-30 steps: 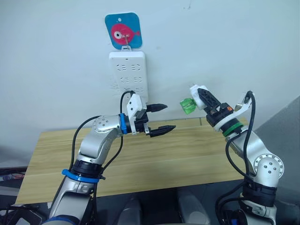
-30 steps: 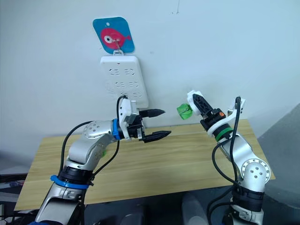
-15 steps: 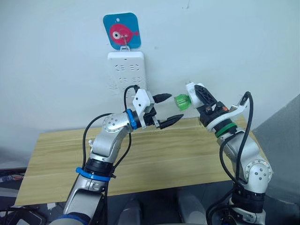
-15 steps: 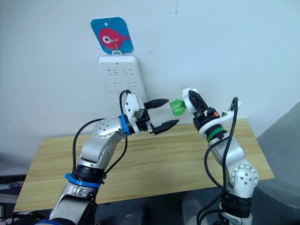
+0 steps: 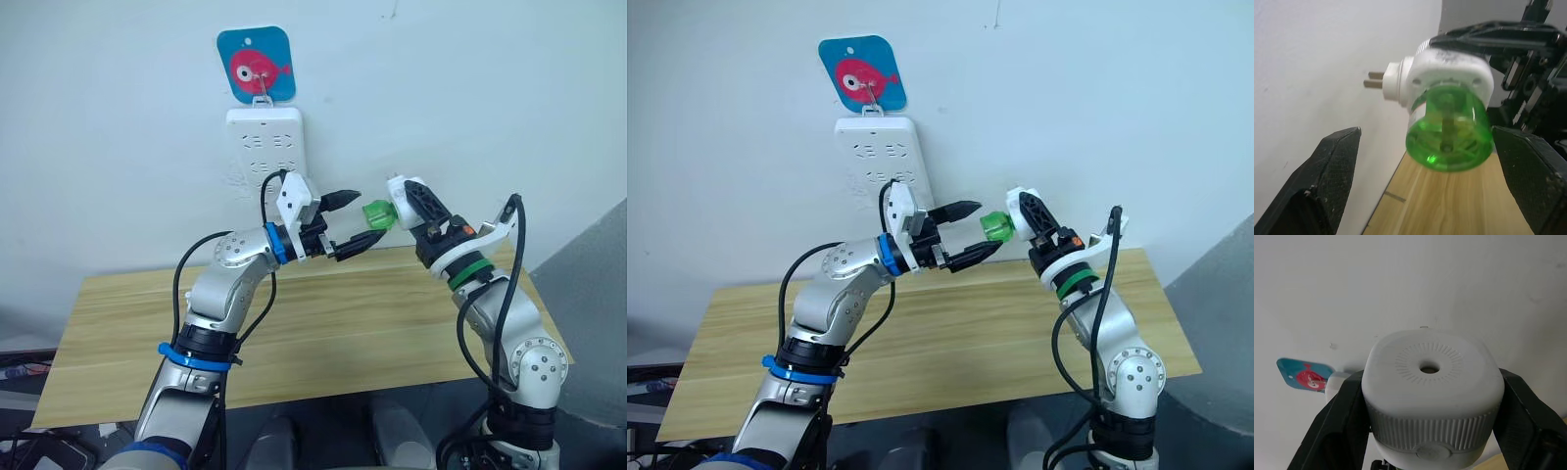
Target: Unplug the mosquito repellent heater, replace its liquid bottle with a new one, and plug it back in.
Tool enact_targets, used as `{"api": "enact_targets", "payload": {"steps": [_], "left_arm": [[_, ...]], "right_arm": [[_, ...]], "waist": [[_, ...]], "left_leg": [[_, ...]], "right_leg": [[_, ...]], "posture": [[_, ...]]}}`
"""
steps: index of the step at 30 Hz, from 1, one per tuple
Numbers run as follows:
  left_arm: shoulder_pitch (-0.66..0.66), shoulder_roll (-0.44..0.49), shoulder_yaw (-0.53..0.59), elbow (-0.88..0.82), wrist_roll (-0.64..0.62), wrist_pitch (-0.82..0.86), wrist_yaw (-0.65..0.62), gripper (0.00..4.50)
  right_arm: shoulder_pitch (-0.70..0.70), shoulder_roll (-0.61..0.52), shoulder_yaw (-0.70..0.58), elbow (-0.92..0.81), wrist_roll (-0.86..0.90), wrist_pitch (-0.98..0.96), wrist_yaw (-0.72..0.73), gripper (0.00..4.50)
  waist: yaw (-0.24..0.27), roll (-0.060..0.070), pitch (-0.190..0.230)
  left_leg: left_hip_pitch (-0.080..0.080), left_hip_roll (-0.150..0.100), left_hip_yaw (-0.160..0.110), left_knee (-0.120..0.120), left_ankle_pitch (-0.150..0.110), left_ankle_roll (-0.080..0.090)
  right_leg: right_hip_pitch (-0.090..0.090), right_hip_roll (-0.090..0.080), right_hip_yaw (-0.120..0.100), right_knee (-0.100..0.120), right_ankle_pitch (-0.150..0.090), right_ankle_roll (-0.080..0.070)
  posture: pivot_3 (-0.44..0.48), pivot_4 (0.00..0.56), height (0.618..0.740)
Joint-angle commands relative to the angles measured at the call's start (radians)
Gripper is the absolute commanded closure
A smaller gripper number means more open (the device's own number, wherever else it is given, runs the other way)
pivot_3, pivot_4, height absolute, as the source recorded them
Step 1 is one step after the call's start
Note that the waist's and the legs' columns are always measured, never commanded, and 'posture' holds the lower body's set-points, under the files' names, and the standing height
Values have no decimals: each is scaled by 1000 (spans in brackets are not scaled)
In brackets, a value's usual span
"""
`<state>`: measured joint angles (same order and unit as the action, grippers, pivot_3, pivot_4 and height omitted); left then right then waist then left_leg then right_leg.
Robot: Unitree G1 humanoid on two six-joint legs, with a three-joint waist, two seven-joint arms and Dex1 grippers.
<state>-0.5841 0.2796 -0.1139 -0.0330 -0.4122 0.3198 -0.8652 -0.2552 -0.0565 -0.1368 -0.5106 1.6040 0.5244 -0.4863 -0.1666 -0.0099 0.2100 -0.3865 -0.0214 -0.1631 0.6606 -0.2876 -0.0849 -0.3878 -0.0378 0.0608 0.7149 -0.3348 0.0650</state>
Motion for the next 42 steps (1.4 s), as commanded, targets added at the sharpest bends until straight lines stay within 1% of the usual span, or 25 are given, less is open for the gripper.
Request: {"api": "enact_targets", "payload": {"steps": [1, 15, 18, 24, 32, 33, 35, 36, 39, 42], "left_arm": [[-14, -6, 0, -31, -5, -12, 0, 0], [-32, -16, -14, 13, 6, -25, -14, 0], [-31, -12, -19, 21, 9, -28, -26, 553], [-38, -22, -14, 43, 11, -21, -23, 2239], [-50, -4, 5, 75, 24, -43, -30, 2244], [-53, 0, 8, 80, 24, -46, -34, 2244], [-60, 12, 10, 91, 25, -56, -51, 2244], [-63, 19, 11, 94, 23, -57, -59, 2244], [-68, 45, 9, 100, 18, -62, -101, 2244], [-70, 79, 8, 110, 14, -62, -154, 2244]], "right_arm": [[-6, -4, 8, -52, 28, -20, 17, 1549], [8, -8, 26, -63, 44, -37, 6, 1549], [11, -10, 29, -66, 48, -39, 5, 1549], [13, -14, 37, -69, 51, -45, 4, 1549], [23, -15, 53, -87, 70, -56, -5, 1549], [25, -17, 53, -94, 75, -57, -2, 836], [31, -34, 44, -106, 91, -57, -3, 241], [36, -50, 34, -110, 102, -53, -1, 20], [62, -131, -2, -110, 135, -33, 9, 0], [111, -268, -61, -94, 230, 20, 56, 0]], "waist": [[0, 0, 0], [0, 0, 0], [0, 0, 0], [0, 0, 0], [0, 0, 0], [1, 0, 0], [0, 0, 0], [0, 0, 0], [1, 0, 0], [7, 0, 0]], "left_leg": [[0, 0, 0, 0, 0, 0], [0, 0, 0, 0, 0, 0], [0, 0, 0, 0, 0, 0], [0, 0, 0, 0, 0, 0], [0, 0, 0, 0, 0, 0], [0, 0, 0, 0, 0, 0], [0, 0, 0, 0, 0, 0], [0, 0, 0, 0, 0, 0], [0, 0, 0, 0, 0, 0], [0, 0, 0, 0, 0, 1]], "right_leg": [[0, 0, 0, 0, 0, 0], [0, 0, 0, 0, 0, 0], [0, 0, 0, 0, 0, 0], [0, 0, 0, 0, 0, 0], [0, 0, 0, 0, 0, 0], [0, 0, 0, 0, 0, 0], [0, 0, 0, 0, 0, 0], [0, 0, 0, 0, 0, 0], [0, 0, 0, 0, 0, 0], [0, 0, 0, -1, 0, 0]], "posture": [[-168, 174, 740], [-173, 175, 740], [-174, 173, 740], [-173, 172, 740], [-175, 172, 740], [-172, 172, 740], [-170, 173, 740], [-169, 174, 740], [-168, 175, 740], [-165, 178, 740]]}}
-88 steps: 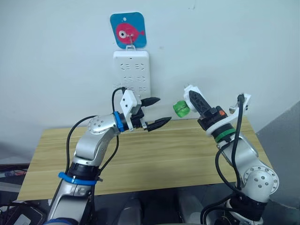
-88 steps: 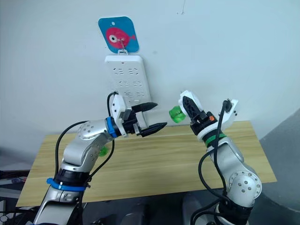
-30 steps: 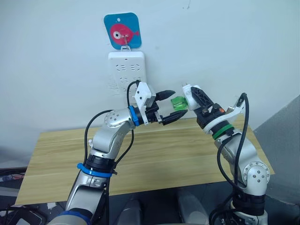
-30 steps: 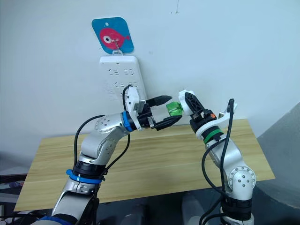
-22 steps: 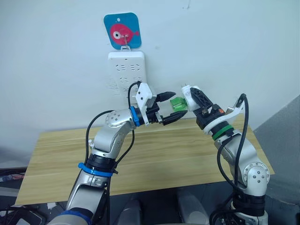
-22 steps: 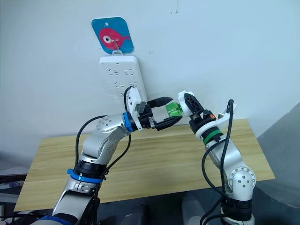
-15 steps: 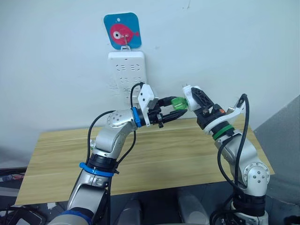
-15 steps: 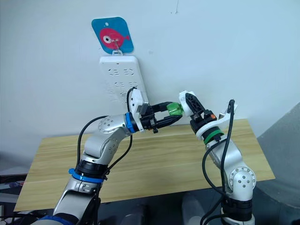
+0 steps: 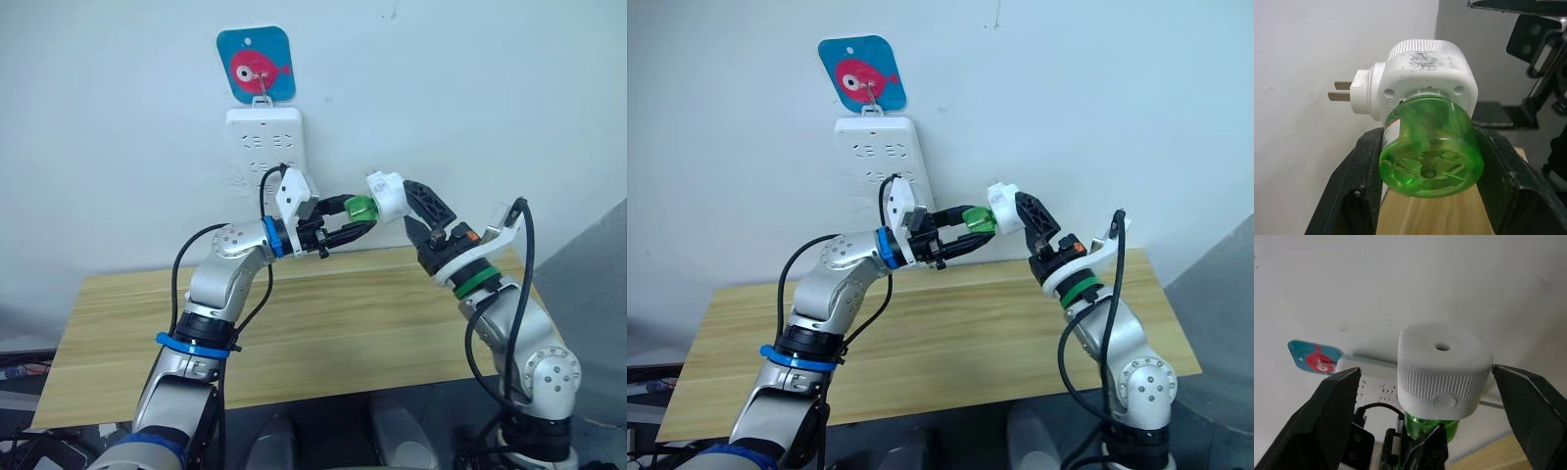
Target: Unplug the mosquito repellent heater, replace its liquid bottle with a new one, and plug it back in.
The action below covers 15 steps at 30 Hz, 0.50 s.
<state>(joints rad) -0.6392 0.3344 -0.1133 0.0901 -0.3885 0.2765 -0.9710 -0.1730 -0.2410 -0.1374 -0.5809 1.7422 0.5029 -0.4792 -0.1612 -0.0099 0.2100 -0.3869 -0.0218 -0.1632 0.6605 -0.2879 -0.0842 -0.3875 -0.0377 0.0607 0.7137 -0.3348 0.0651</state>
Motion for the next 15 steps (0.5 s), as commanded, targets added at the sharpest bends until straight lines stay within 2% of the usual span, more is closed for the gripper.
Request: {"api": "enact_targets", "payload": {"steps": [1, 5, 8, 11, 15], "left_arm": [[-15, 36, 4, -9, -6, -25, -70, 2244], [-11, 85, -15, 11, 5, -41, -158, 2244], [17, 126, -40, 12, 31, -91, -227, 2244], [52, 152, -36, -10, 27, -91, -249, 2244], [104, 188, -25, -76, 17, -87, -273, 2244]], "right_arm": [[39, -134, -72, -10, 121, 67, 68, 0], [42, -388, -101, 165, 209, 268, 235, 0], [-33, -540, -62, 352, 214, 425, 356, 0], [-125, -606, -14, 485, 190, 553, 474, 0], [-225, -621, 55, 592, 188, 689, 576, 0]], "waist": [[1, 0, 0], [5, 0, 0], [7, 0, 1], [9, 0, 1], [24, 0, 1]], "left_leg": [[-1, 0, 0, 0, 0, 1], [0, 0, 2, 1, -1, 3], [1, 0, 3, 1, -2, 4], [2, 1, 4, 1, -3, 7], [1, 1, 3, 1, -3, 9]], "right_leg": [[0, 0, 0, 0, 0, 0], [1, 0, 1, 0, 0, 0], [1, 1, 2, -1, 0, 0], [1, 2, 3, -1, 0, 0], [1, 2, 3, -1, 0, 0]], "posture": [[-165, 178, 740], [-161, 186, 740], [-143, 189, 740], [-128, 190, 740], [-97, 189, 740]]}}
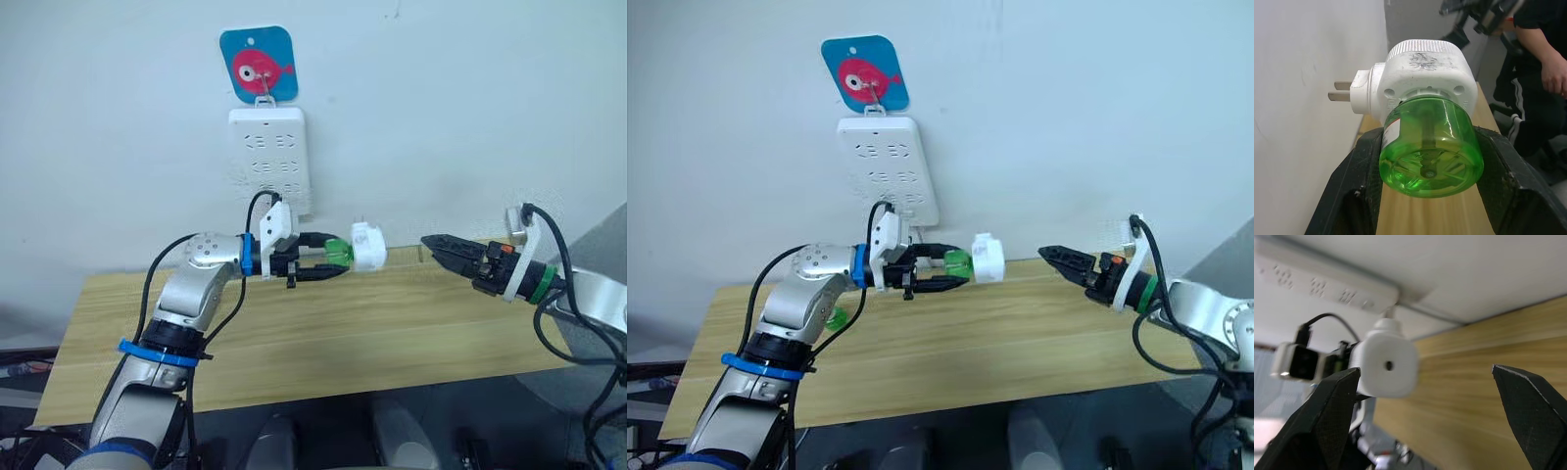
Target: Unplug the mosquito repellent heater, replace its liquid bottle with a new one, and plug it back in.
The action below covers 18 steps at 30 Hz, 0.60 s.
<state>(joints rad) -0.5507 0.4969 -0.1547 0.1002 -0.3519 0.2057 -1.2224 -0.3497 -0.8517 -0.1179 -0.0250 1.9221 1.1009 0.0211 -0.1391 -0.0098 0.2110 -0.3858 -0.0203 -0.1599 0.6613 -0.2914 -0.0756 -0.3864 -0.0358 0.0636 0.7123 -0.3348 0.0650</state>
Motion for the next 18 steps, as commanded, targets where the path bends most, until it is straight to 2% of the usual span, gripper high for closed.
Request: {"api": "enact_targets", "payload": {"steps": [1, 9, 18], "left_arm": [[29, 34, 19, -103, -21, -19, -26, 2244], [70, 22, 24, -164, -35, -48, -23, 2244], [81, 19, 2, -197, -63, -36, -54, 2244]], "right_arm": [[-68, 1, 61, 43, 25, 114, 77, 0], [-122, 100, 145, 24, 50, 162, 84, 0], [-151, 114, 155, 60, 50, 191, 120, 0]], "waist": [[3, 0, 0], [36, 0, 0], [52, 0, 0]], "left_leg": [[-1, 0, 0, 0, 0, 0], [-1, -1, -1, 1, 0, 0], [-2, -1, -2, 1, 0, 0]], "right_leg": [[0, 0, 0, 0, 0, 0], [0, -2, -1, -1, 0, 0], [0, -2, -1, -1, 0, 1]], "posture": [[-90, 190, 740], [-73, 192, 740], [-65, 191, 740]]}}
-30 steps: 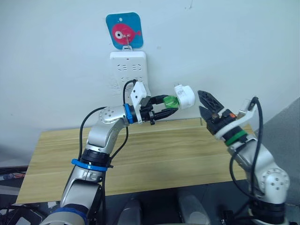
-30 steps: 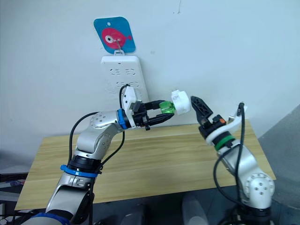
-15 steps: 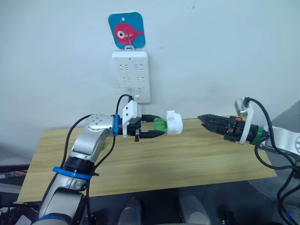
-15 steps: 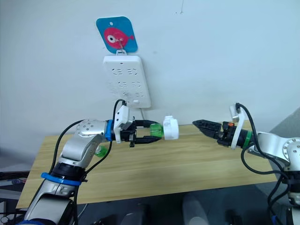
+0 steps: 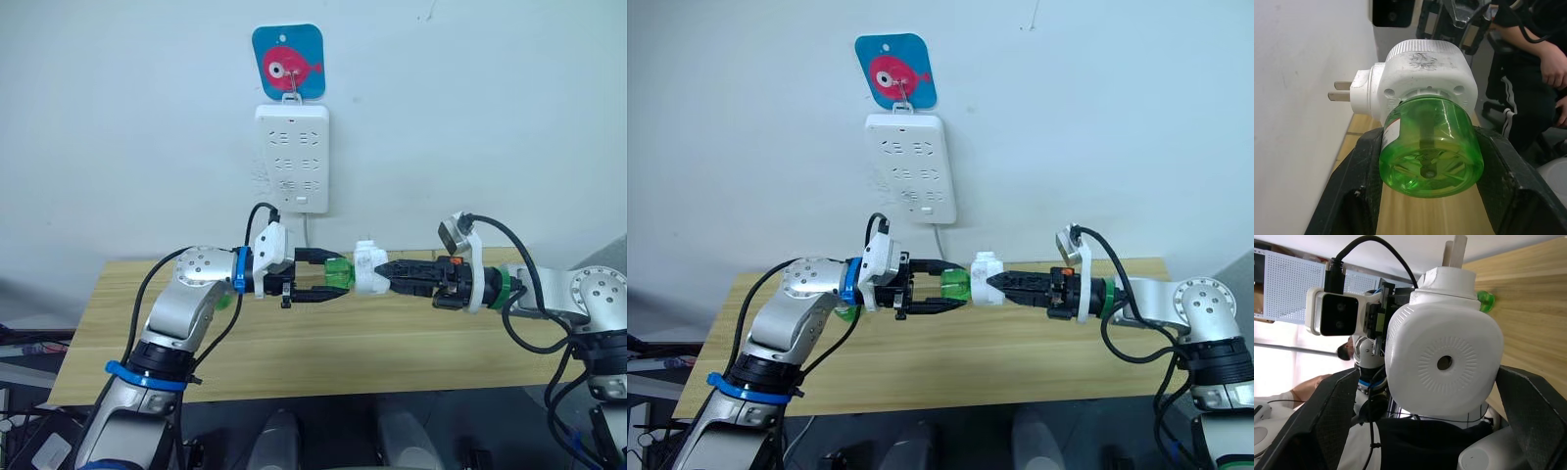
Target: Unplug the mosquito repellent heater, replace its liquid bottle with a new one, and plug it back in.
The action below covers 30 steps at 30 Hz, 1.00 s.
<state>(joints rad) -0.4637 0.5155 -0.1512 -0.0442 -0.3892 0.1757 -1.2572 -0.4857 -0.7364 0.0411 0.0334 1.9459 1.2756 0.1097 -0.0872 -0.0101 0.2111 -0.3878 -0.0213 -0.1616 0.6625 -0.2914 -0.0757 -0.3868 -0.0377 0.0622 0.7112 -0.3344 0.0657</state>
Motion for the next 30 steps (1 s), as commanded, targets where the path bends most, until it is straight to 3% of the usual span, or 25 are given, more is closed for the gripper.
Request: {"api": "enact_targets", "payload": {"steps": [1, 13, 17, 18, 24, 26, 30], "left_arm": [[-7, 2, -6, -54, -26, -11, -28, 2244], [-44, -33, -11, -57, -17, -33, -20, 2244], [-43, -34, -11, -64, -24, -14, -19, 2244], [-40, -32, -15, -68, -21, -23, -26, 2244], [-38, -24, -18, -72, -26, -8, -34, 2244], [-52, -13, -20, -74, -44, 77, -19, 2244], [-112, 57, -52, -77, -144, 430, -30, 2244]], "right_arm": [[-17, -2, -4, 5, 26, 20, 37, 0], [-32, 31, -4, 12, 26, 36, 65, 0], [-33, 43, -11, 15, 26, 35, 70, 1342], [-34, 45, -13, 16, 26, 36, 74, 1497], [-33, 49, -15, 8, 26, 37, 86, 1491], [-36, 46, -14, -3, 26, 31, 83, 1491], [-48, 32, -8, -46, 26, 17, 75, 1491]], "waist": [[0, 0, 0], [0, 0, 0], [0, 0, 0], [0, 0, 0], [0, 0, 0], [0, 0, 0], [0, 0, 0]], "left_leg": [[0, 0, 0, 0, 0, 0], [0, 0, 0, 0, 0, 0], [0, 0, 0, 0, 0, 0], [0, 0, 0, 0, 0, 0], [0, 0, 0, 0, 0, 0], [0, 0, 0, 0, 0, 0], [-1, 0, 0, 0, 0, 0]], "right_leg": [[0, 0, 0, 0, 0, 0], [0, 0, 0, 0, 0, 0], [0, 0, 0, 0, 0, 0], [0, 0, 0, 0, 0, 0], [0, 0, 0, 0, 0, 0], [0, 0, 0, 0, 0, 0], [0, 0, 0, 0, 0, 0]], "posture": [[-65, 191, 740], [-61, 189, 740], [-60, 187, 740], [-60, 187, 740], [-55, 184, 740], [-56, 187, 740], [-54, 189, 740]]}}
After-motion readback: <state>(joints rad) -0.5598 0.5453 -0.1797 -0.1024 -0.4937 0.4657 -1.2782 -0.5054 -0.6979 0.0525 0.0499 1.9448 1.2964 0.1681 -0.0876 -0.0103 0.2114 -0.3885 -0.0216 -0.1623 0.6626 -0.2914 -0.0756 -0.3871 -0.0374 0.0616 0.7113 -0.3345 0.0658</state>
